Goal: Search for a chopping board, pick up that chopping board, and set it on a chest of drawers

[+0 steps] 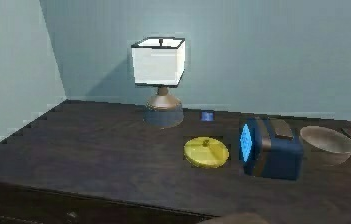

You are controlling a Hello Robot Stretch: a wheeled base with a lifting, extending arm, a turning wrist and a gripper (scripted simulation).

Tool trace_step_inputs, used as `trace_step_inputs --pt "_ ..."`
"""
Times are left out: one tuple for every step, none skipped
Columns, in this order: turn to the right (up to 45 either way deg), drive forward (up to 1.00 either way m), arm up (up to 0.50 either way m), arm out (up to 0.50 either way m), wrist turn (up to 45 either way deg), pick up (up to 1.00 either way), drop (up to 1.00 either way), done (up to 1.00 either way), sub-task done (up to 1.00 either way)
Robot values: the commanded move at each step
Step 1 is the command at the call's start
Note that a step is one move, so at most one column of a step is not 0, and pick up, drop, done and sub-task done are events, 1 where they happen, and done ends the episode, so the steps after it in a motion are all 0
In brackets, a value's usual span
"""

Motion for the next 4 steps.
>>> trace_step_inputs --pt "27.0 0.00 0.00 0.00 0.0 0.00 0.00 0.00 0.00" --pt "-21.0 0.00 0.00 0.00 0.0 0.00 0.00 0.00 0.00" --pt "15.0 0.00 0.00 0.00 0.0 0.00 0.00 0.00 0.00" --pt "-18.0 0.00 0.00 0.00 0.0 0.00 0.00 0.00 0.00"
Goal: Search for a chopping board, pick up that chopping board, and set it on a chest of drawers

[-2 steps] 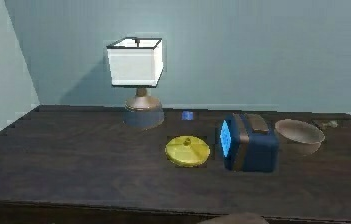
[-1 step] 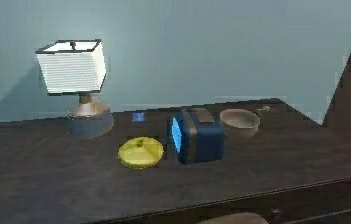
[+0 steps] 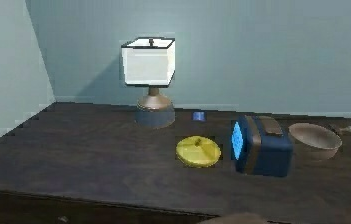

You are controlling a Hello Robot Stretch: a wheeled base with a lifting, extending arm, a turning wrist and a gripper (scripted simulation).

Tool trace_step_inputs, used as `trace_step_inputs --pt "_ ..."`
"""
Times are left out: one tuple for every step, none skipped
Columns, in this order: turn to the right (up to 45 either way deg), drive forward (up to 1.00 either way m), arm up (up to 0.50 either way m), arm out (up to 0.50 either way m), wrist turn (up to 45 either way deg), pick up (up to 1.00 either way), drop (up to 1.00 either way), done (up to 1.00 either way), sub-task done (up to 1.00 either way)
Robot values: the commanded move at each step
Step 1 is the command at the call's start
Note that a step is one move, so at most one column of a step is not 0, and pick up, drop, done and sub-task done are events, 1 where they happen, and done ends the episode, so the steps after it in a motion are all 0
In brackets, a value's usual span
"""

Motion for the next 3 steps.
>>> trace_step_inputs --pt "30.0 0.00 0.00 0.00 0.0 0.00 0.00 0.00 0.00" --pt "21.0 0.00 0.00 0.00 0.0 0.00 0.00 0.00 0.00" --pt "0.0 0.20 0.00 0.00 0.0 0.00 0.00 0.00 0.00"
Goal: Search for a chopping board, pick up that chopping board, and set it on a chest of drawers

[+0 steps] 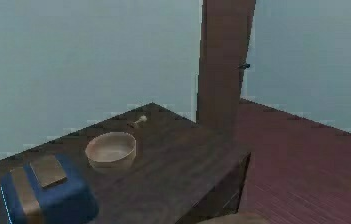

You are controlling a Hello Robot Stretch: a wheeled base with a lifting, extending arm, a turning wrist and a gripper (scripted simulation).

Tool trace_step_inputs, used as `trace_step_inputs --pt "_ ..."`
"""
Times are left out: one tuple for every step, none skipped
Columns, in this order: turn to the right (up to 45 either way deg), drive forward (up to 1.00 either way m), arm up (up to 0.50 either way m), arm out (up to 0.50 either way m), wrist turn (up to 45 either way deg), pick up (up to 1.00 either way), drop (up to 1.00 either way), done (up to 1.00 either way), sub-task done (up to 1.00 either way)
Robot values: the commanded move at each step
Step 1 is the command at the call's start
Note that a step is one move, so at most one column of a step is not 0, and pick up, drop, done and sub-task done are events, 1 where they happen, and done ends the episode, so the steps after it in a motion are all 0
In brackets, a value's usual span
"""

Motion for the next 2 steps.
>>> trace_step_inputs --pt "-45.0 0.00 0.00 0.00 0.0 0.00 0.00 0.00 0.00" --pt "-36.0 0.00 0.00 0.00 0.0 0.00 0.00 0.00 0.00"
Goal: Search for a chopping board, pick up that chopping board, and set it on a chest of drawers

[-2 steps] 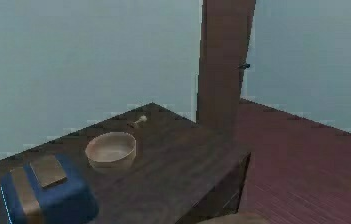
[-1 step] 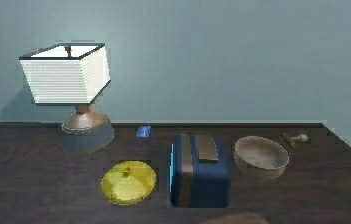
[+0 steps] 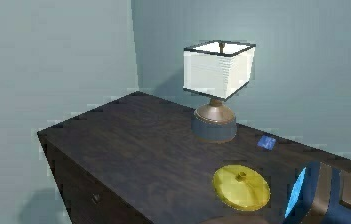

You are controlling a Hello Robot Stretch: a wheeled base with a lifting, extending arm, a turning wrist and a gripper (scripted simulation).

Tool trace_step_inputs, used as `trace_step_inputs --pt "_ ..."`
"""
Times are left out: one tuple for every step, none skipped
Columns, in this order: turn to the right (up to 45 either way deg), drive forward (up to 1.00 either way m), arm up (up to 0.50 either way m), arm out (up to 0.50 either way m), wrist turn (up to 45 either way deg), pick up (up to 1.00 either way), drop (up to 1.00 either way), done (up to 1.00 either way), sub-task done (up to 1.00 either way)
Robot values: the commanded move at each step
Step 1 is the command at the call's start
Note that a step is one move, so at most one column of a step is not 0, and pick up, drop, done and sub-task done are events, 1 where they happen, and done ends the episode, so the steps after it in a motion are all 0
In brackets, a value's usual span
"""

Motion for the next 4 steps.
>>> trace_step_inputs --pt "0.0 0.00 0.00 0.00 39.0 0.00 0.00 0.00 0.00" --pt "0.0 0.00 -0.12 0.00 0.0 0.00 0.00 0.00 0.00" --pt "0.0 0.00 0.00 0.00 0.0 0.00 1.00 0.00 0.00" --pt "0.0 0.00 0.00 0.00 0.0 0.00 0.00 1.00 0.00"
